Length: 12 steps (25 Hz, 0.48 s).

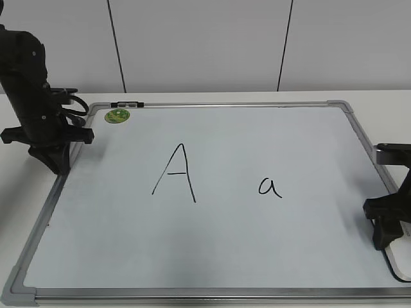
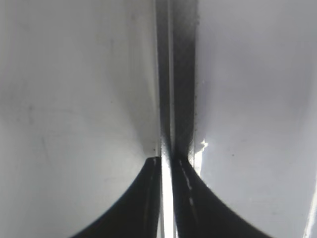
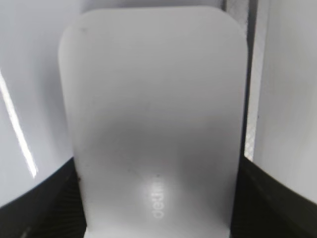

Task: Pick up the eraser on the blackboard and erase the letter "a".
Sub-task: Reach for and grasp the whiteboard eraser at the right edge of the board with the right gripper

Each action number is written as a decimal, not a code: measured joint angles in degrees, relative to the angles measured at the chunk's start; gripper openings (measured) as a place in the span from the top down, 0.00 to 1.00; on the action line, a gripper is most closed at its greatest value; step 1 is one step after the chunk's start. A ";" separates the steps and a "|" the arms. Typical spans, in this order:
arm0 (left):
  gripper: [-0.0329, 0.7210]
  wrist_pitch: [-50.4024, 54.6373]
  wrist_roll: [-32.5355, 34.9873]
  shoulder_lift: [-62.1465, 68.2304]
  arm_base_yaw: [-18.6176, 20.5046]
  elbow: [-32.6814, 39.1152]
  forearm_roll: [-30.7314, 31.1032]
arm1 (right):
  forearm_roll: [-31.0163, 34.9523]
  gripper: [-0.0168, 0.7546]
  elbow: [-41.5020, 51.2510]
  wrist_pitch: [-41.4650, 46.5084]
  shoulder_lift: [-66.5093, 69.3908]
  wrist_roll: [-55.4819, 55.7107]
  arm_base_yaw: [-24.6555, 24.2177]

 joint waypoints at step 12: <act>0.88 0.00 0.00 0.00 0.00 0.00 0.00 | 1.41 0.29 -3.04 5.01 0.50 -0.07 0.00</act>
